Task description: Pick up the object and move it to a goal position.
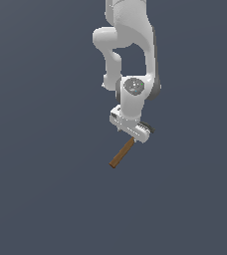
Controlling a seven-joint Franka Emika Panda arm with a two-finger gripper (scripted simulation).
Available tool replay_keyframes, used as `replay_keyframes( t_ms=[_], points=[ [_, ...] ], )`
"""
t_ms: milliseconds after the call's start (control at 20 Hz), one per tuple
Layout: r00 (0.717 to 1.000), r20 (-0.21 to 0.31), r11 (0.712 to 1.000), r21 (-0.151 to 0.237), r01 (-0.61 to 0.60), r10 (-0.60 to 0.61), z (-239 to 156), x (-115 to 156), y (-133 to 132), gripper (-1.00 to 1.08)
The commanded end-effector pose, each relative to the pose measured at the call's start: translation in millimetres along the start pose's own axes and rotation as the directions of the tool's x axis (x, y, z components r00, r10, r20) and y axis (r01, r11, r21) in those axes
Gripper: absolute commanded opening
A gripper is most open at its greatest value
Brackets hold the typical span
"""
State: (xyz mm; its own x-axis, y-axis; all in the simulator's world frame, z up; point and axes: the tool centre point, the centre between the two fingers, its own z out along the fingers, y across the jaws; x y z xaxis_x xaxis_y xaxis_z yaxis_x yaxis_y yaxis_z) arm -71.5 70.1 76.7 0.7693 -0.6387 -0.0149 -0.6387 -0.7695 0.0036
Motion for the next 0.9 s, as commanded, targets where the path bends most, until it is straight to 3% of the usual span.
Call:
replay_keyframes(
  t_ms=[0, 850],
  points=[
    [0.999, -0.005, 0.999, 0.002, -0.040, 0.040, 3.3, -4.3, -0.7, 1.00],
    [0.993, -0.014, 0.993, 0.005, -0.116, 0.116, 14.7, -13.3, -2.0, 1.00]
  ],
)
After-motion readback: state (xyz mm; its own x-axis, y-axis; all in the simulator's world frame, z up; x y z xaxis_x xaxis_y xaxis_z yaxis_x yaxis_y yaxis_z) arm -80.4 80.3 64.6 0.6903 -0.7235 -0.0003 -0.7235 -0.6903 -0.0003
